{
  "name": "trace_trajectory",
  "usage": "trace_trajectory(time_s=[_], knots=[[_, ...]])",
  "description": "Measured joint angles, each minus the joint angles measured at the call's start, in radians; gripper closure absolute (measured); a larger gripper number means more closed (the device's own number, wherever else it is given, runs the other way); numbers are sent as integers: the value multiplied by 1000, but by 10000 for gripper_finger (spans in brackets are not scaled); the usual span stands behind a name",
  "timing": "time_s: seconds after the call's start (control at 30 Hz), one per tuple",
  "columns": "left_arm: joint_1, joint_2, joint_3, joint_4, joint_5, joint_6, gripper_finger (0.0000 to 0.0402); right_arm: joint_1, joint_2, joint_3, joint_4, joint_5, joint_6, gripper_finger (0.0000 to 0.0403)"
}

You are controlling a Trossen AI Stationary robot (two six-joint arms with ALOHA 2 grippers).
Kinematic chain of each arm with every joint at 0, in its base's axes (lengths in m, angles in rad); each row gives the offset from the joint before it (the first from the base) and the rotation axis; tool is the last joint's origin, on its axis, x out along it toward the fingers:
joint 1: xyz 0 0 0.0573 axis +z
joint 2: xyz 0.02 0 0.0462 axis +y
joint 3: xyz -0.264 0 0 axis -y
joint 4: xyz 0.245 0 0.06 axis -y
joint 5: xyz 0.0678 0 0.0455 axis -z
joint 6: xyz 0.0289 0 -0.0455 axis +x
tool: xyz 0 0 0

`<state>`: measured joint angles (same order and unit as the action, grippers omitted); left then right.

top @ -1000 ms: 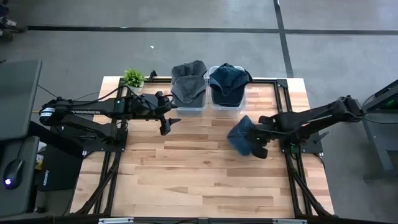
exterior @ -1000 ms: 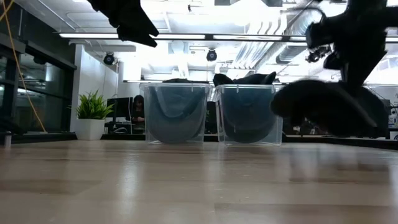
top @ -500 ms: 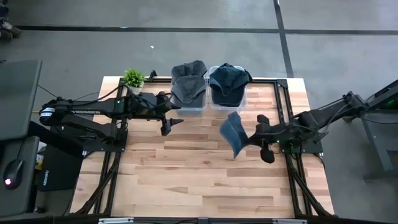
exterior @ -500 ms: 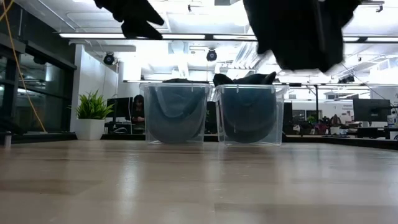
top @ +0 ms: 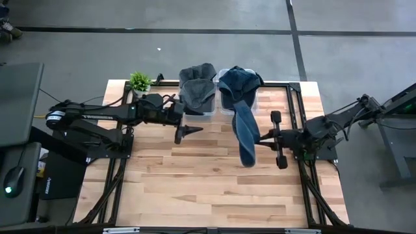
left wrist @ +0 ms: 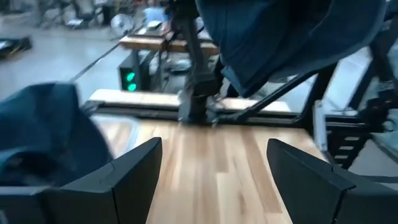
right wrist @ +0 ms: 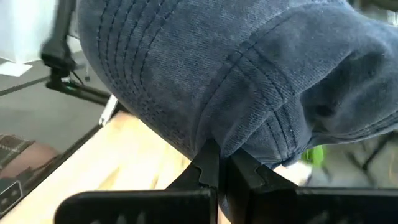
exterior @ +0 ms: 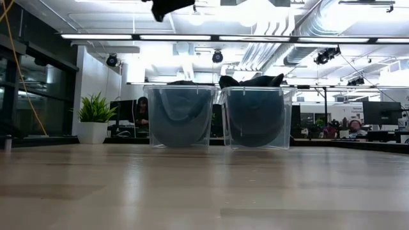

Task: Pick & Place hat
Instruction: Put the blue cap into the right transparent bin

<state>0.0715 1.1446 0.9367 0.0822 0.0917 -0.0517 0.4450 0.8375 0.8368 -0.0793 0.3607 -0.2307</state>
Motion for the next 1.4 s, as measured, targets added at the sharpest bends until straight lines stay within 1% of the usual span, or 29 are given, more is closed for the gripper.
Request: trace_trajectory(time_s=[0.07,0.13,0.2,0.27,0.37,0.47,0.53,0.63,0.73,0.83,0.9,1.03,1.1,1.2,1.4], knots=[[0,20,0,47,29,11,113,0,0,0,53,-46,-69,402],[0,49,0,112,37,28,113,0,0,0,99,-99,-123,402],[0,78,0,167,47,39,113,0,0,0,123,-147,-158,402],[0,96,-2,222,84,45,113,0,0,0,133,-179,-174,402],[0,137,0,349,155,47,113,0,0,0,132,-186,-188,402],[0,173,-2,421,213,44,113,0,2,0,129,-194,-197,402],[0,200,0,488,216,43,113,0,2,0,129,-197,-202,402],[0,225,-3,527,216,21,113,-2,4,0,129,-199,-205,402],[0,247,0,612,216,17,113,-18,17,0,128,-211,-205,402],[0,267,0,650,215,-4,112,-46,38,0,129,-233,-200,402],[0,295,24,660,219,-6,112,-64,53,0,129,-241,-200,402],[0,303,48,650,259,-25,112,-100,68,0,139,-259,-199,402],[0,321,61,670,260,-24,112,-113,67,0,137,-264,-193,402],[0,333,52,637,261,-25,112,-125,67,0,137,-268,-191,402],[0,327,57,663,247,-25,112,-160,84,0,146,-311,-185,402]])
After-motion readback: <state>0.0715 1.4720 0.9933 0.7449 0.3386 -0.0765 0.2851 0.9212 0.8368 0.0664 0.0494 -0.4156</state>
